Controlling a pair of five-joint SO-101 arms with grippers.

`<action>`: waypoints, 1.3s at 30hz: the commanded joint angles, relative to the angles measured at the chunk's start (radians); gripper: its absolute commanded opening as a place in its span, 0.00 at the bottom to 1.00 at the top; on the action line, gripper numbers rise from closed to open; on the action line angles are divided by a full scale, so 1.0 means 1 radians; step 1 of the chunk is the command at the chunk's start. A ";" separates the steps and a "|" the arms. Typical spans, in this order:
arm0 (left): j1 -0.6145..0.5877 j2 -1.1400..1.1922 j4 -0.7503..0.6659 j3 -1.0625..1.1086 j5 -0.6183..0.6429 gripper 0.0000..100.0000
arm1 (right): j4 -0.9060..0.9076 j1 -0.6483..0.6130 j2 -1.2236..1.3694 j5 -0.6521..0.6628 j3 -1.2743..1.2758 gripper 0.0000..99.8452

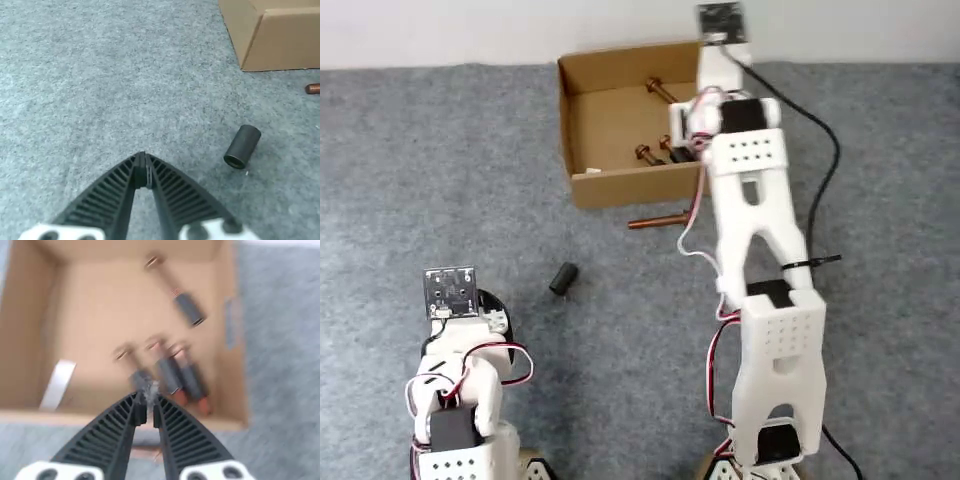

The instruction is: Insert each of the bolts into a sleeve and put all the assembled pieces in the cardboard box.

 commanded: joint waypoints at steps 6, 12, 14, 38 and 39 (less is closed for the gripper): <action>-0.008 -0.002 -0.032 -0.008 -0.003 0.01 | 0.259 -0.154 -0.107 -0.078 -0.046 0.01; -0.008 -0.002 -0.032 -0.008 -0.003 0.01 | 0.410 -0.269 -0.102 -0.241 -0.041 0.01; -0.026 -0.002 -0.032 -0.008 -0.003 0.01 | 0.447 -0.312 -0.082 -0.302 -0.041 0.01; -0.358 -0.008 0.046 -0.008 0.000 0.01 | 0.295 -0.538 0.165 -0.520 -0.044 0.16; -0.358 -0.008 0.046 -0.008 0.000 0.01 | 0.288 -0.538 0.171 -0.522 -0.044 0.16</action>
